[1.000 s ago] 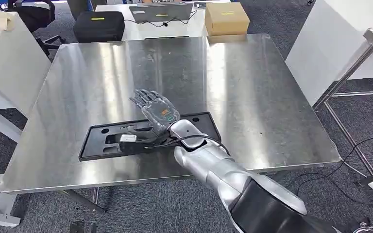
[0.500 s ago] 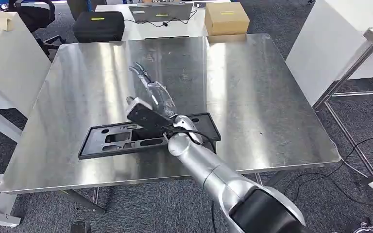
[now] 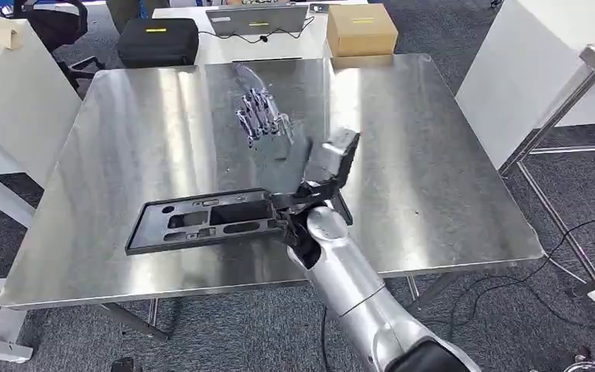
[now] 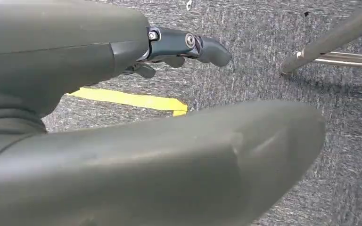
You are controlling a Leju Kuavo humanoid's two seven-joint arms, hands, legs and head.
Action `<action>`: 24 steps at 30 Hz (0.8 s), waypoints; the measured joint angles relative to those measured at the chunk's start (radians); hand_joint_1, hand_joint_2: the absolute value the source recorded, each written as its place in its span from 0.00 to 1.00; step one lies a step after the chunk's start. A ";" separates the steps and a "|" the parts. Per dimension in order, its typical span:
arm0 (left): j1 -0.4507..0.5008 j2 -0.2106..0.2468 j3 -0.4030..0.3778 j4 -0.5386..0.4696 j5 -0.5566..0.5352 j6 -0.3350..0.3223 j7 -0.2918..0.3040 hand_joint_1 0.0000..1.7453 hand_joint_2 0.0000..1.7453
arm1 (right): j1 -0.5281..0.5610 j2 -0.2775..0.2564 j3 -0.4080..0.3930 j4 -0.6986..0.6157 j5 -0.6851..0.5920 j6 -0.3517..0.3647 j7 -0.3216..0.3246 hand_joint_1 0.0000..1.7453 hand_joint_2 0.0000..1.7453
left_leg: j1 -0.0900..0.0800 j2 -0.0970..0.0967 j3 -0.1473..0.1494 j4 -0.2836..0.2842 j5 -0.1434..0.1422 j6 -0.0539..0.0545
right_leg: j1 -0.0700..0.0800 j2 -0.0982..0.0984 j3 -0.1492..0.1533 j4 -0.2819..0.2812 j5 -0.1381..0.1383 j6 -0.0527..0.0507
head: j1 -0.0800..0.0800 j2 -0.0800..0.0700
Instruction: Take the parts from the cabinet and place them on the table.
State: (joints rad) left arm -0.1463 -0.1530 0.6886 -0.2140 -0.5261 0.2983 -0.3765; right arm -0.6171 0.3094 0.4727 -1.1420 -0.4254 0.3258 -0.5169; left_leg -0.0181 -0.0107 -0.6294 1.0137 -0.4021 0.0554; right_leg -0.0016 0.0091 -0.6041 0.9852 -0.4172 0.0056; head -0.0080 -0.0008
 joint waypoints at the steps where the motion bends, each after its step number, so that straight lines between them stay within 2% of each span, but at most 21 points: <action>1: 0.000 0.000 0.000 0.000 0.003 -0.002 -0.001 0.00 0.00 | 0.019 -0.005 -0.004 -0.029 -0.044 0.049 0.008 0.00 0.00 | 0.000 0.000 0.000 0.000 0.000 0.000 | 0.000 0.000 0.000 0.000 0.000 0.000 | 0.000 0.000; 3: 0.000 0.000 0.002 0.000 0.007 -0.003 -0.003 0.00 0.00 | 0.059 -0.017 -0.011 -0.090 -0.109 0.132 0.020 0.00 0.00 | 0.000 0.000 0.000 0.000 0.000 0.000 | 0.000 0.000 0.000 0.000 0.000 0.000 | 0.000 0.000; 5: 0.000 0.000 0.004 0.000 0.009 -0.003 -0.007 0.00 0.00 | 0.091 -0.028 -0.013 -0.137 -0.120 0.167 0.031 0.00 0.00 | 0.000 0.000 0.000 0.000 0.000 0.000 | 0.000 0.000 0.000 0.000 0.000 0.000 | 0.000 0.000; 12: 0.000 0.001 0.006 0.000 0.004 -0.015 -0.013 0.00 0.00 | 0.160 -0.058 -0.012 -0.217 -0.099 0.195 0.038 0.00 0.00 | 0.000 0.000 0.000 0.000 0.000 0.000 | 0.000 0.000 0.000 0.000 0.000 0.000 | 0.000 0.000; 13: -0.001 0.002 0.006 0.000 0.002 -0.018 -0.013 0.00 0.00 | 0.163 -0.062 -0.012 -0.220 -0.085 0.193 0.031 0.00 0.00 | -0.005 0.000 -0.003 0.006 -0.005 0.006 | -0.006 0.000 0.002 -0.003 0.002 0.003 | 0.000 0.000; 16: -0.003 0.004 0.005 0.000 -0.009 -0.023 -0.014 0.00 0.00 | 0.166 -0.074 -0.012 -0.219 -0.016 0.159 -0.004 0.00 0.00 | -0.005 0.000 -0.003 0.006 -0.006 0.013 | -0.007 0.000 0.003 -0.004 0.002 0.005 | 0.000 0.000; 17: -0.004 0.005 0.005 0.000 -0.013 -0.024 -0.015 0.00 0.00 | 0.166 -0.076 -0.011 -0.219 -0.015 0.159 -0.009 0.00 0.00 | -0.007 0.000 -0.001 0.004 -0.004 0.016 | -0.007 0.000 0.005 -0.007 0.005 0.009 | -0.001 0.000; 18: -0.005 0.005 0.004 0.000 -0.016 -0.024 -0.016 0.00 0.00 | 0.166 -0.076 -0.011 -0.219 -0.015 0.159 -0.013 0.00 0.00 | 0.000 0.002 0.011 -0.018 0.010 0.026 | 0.006 0.001 0.006 -0.008 0.004 0.015 | -0.001 0.000; 19: -0.008 0.004 0.004 0.000 -0.018 -0.026 -0.017 0.00 0.00 | 0.167 -0.082 -0.010 -0.217 -0.015 0.158 -0.015 0.00 0.00 | 0.005 0.005 0.020 -0.031 0.019 0.028 | 0.001 -0.002 -0.006 0.011 -0.011 0.013 | 0.000 0.000; 20: -0.010 0.004 0.004 0.000 -0.019 -0.026 -0.017 0.00 0.00 | 0.165 -0.087 -0.010 -0.216 -0.014 0.157 -0.017 0.00 0.00 | 0.008 0.006 0.021 -0.038 0.024 0.037 | 0.001 -0.002 -0.026 0.064 -0.047 0.004 | 0.003 0.000; 22: -0.015 0.005 0.003 0.000 -0.024 -0.026 -0.017 0.00 0.00 | 0.170 -0.099 -0.010 -0.211 -0.007 0.146 -0.019 0.00 0.00 | 0.008 0.005 0.014 -0.038 0.025 0.037 | -0.004 -0.002 -0.095 0.221 -0.122 -0.003 | 0.006 0.000; 23: -0.015 0.005 0.003 0.000 -0.025 -0.028 -0.017 0.00 0.00 | 0.174 -0.104 -0.010 -0.207 0.001 0.137 -0.019 0.00 0.00 | 0.007 0.005 0.010 -0.037 0.027 0.035 | -0.008 -0.002 -0.122 0.284 -0.146 -0.001 | 0.005 0.000; 24: -0.015 0.005 0.003 0.000 -0.025 -0.029 -0.017 0.00 0.00 | 0.178 -0.108 -0.010 -0.203 0.006 0.132 -0.020 0.00 0.00 | 0.008 0.006 0.006 -0.037 0.029 0.032 | -0.012 -0.003 -0.132 0.317 -0.153 0.007 | 0.006 0.000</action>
State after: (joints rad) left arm -0.1610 -0.1484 0.6916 -0.2144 -0.5509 0.2693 -0.3933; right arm -0.4391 0.2010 0.4627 -1.3454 -0.4196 0.4578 -0.5367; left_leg -0.0103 -0.0051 -0.6232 0.9768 -0.3727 0.0869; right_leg -0.0133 0.0065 -0.7364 1.3025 -0.5700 0.0125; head -0.0015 -0.0008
